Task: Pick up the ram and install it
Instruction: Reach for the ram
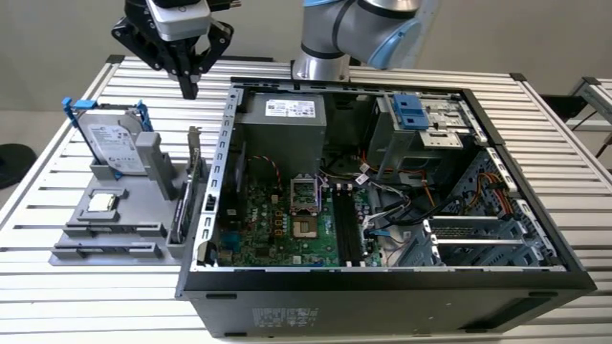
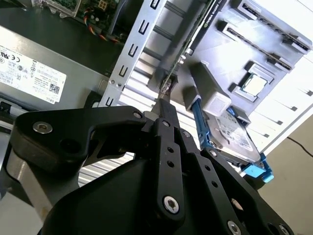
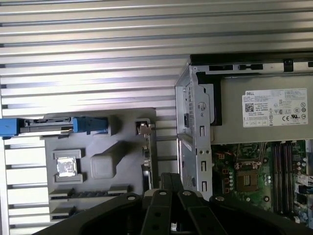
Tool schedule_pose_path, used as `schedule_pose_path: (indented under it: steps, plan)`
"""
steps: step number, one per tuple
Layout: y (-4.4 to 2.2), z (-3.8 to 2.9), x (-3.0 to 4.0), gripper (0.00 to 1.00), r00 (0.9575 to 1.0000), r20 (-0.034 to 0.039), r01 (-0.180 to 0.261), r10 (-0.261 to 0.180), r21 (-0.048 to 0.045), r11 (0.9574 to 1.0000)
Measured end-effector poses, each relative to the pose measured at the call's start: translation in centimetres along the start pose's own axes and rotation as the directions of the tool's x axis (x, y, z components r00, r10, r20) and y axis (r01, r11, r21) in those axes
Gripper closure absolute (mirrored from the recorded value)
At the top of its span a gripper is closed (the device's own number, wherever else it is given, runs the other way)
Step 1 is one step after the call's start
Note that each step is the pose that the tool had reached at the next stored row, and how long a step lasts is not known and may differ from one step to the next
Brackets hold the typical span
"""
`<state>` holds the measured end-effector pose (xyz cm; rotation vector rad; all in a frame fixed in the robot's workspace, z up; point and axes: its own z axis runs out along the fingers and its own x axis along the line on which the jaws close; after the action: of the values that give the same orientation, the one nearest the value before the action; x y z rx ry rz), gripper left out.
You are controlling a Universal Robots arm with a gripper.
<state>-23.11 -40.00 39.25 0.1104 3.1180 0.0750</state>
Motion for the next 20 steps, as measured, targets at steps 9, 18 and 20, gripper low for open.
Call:
schedule_pose_path:
  steps: [9, 18, 20]
  plan:
    - [-0.04, -0.01, 0.45, 1.0, 1.0, 0.0, 0.0, 0.0, 0.0, 1.0]
    - [-0.07, -0.02, 0.97, 1.0, 1.0, 0.0, 0.0, 0.0, 0.0, 1.0]
    - [-0.08, -0.02, 1.09, 1.0, 1.0, 0.0, 0.0, 0.0, 0.0, 1.0]
